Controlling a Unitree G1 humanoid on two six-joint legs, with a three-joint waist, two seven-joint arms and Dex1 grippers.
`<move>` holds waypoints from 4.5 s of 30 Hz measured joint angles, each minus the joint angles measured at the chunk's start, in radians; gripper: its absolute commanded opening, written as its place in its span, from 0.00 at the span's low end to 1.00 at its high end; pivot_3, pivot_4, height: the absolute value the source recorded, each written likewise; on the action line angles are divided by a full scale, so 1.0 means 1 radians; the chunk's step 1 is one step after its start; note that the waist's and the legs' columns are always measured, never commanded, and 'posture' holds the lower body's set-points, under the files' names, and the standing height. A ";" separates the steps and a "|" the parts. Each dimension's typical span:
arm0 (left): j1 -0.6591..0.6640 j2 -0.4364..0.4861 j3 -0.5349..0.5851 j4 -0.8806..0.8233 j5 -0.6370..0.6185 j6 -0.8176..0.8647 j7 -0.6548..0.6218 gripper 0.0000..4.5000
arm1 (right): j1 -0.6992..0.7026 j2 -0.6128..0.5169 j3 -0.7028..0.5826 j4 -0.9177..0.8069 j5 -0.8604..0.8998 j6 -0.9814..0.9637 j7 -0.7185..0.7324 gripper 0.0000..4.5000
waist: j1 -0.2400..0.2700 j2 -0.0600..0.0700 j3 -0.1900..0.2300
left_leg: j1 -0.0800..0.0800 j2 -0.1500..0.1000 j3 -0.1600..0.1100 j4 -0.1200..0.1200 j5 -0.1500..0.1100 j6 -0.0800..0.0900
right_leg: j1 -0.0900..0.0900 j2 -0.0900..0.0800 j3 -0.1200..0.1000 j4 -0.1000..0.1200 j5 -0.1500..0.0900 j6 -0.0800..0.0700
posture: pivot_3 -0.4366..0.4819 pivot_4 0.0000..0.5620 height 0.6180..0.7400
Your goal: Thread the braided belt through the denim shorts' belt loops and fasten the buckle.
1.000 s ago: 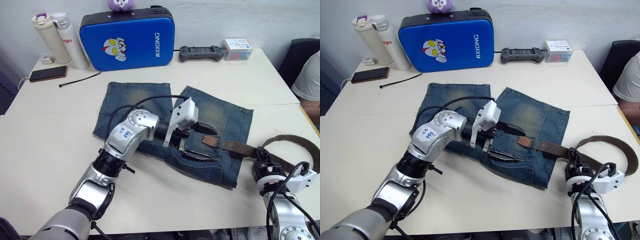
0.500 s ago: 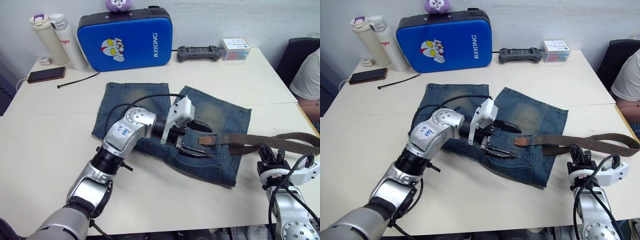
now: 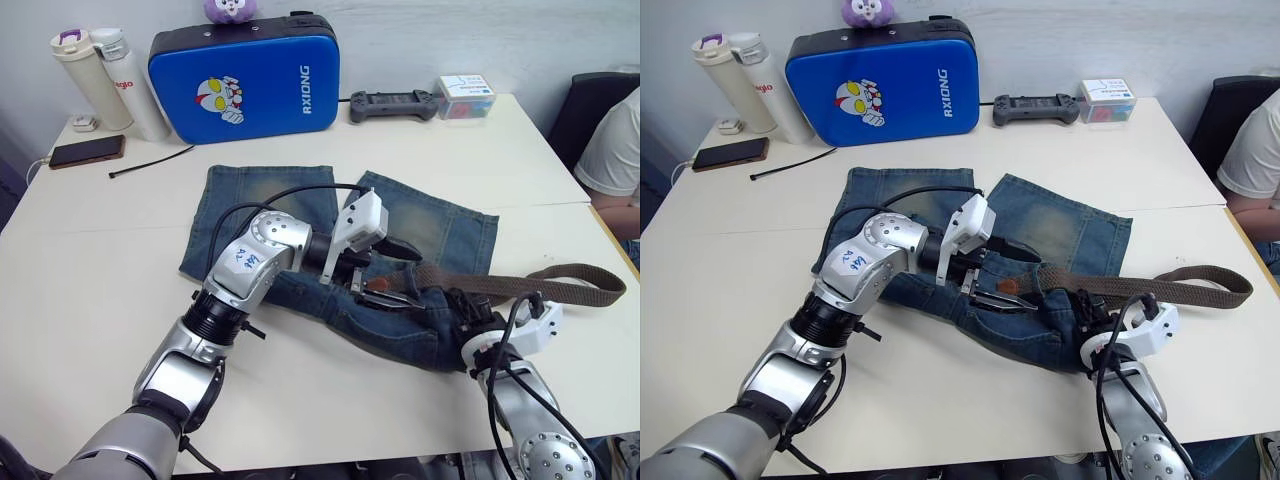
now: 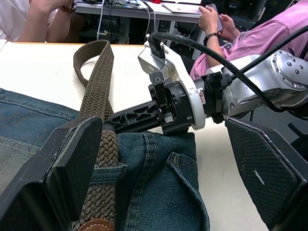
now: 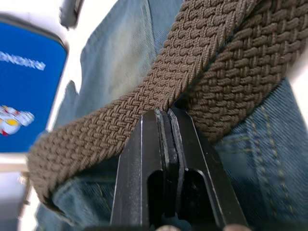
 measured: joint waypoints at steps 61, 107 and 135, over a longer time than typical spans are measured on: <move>-0.098 -0.175 -0.127 0.594 0.559 -0.699 0.248 1.00 | -0.154 -0.764 0.063 -0.209 -0.335 0.616 0.405 0.01 | 0.029 -0.007 0.002 | -0.004 0.000 0.003 0.012 -0.006 0.010 | 0.001 0.000 0.003 -0.001 0.002 0.003 | 0.48 0.27 0.99; -0.087 0.015 -0.015 0.538 0.574 -0.699 0.185 0.26 | -0.263 -0.547 0.082 -0.159 -0.575 0.783 0.576 0.00 | 0.023 -0.007 0.001 | -0.004 0.000 0.004 0.013 -0.006 0.008 | -0.001 0.001 0.004 0.002 0.002 0.004 | 0.48 0.27 0.99; -0.080 -0.044 -0.040 0.553 0.592 -0.706 0.227 0.25 | -0.326 -0.448 0.084 -0.003 -0.745 0.697 0.566 0.00 | 0.025 -0.007 0.001 | -0.004 0.000 0.005 0.014 -0.006 0.007 | -0.002 0.000 0.005 0.002 0.002 0.004 | 0.48 0.27 0.99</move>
